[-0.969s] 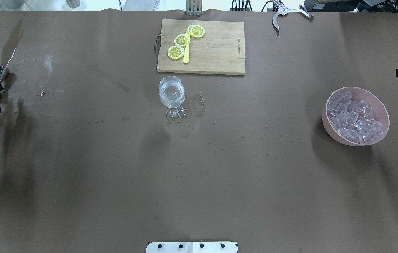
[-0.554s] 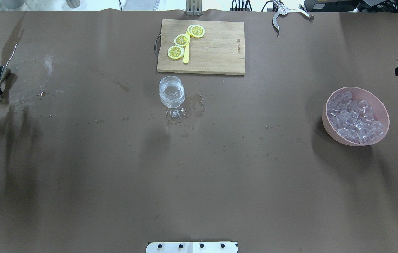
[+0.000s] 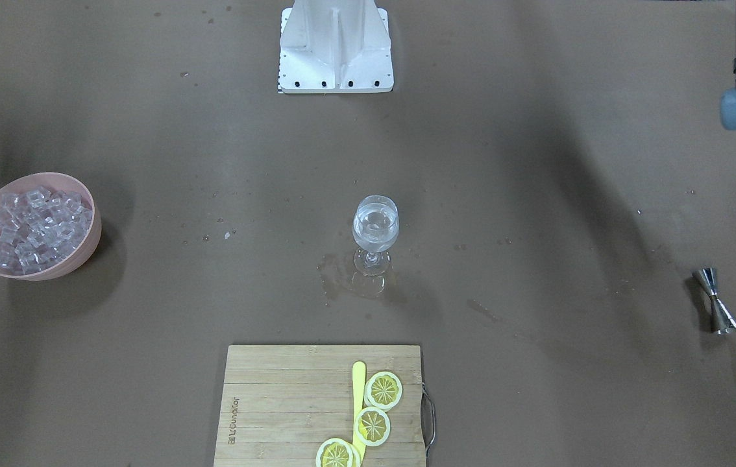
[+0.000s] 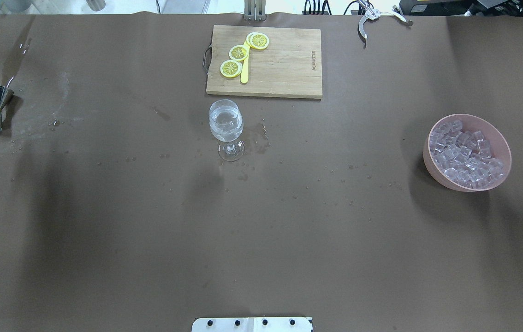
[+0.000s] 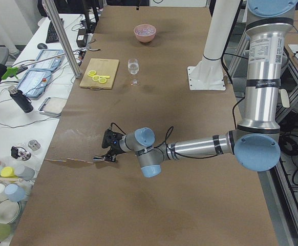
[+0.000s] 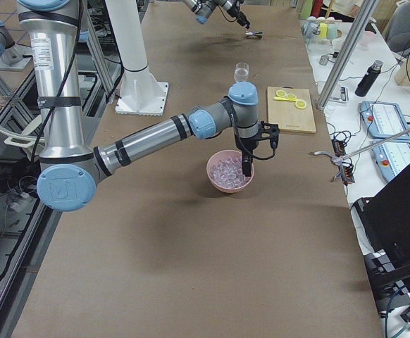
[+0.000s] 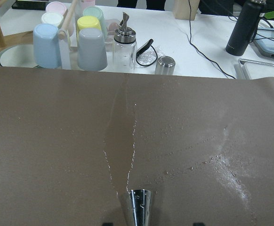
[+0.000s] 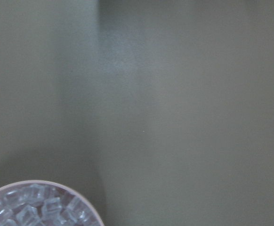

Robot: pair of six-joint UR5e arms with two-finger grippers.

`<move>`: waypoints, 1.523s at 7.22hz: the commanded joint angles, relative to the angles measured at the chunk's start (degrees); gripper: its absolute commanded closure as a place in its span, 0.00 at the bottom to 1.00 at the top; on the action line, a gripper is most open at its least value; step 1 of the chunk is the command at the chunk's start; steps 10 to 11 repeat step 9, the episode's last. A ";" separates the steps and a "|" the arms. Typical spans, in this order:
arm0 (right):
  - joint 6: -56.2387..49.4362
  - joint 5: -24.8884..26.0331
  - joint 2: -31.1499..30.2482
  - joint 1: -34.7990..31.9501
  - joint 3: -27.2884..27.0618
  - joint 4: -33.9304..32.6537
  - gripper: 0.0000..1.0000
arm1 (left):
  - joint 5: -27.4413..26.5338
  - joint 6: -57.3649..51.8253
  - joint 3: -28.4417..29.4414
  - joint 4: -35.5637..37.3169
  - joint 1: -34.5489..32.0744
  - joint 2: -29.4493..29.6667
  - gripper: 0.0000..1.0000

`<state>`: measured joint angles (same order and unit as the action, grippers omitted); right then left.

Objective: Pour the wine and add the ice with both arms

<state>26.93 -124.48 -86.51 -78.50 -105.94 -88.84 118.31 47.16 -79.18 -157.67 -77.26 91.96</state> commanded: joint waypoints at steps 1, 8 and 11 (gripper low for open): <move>-9.83 -2.61 0.03 -6.46 5.81 0.07 0.00 | 12.00 -7.06 -7.01 18.56 -7.28 2.17 0.24; -15.50 -3.66 0.64 -10.18 10.49 0.07 0.00 | 19.24 -24.82 -12.66 42.43 -13.26 2.17 0.03; -15.33 -3.66 1.08 -10.18 10.49 0.07 0.00 | 19.32 -24.84 -12.66 42.45 -13.44 2.17 0.03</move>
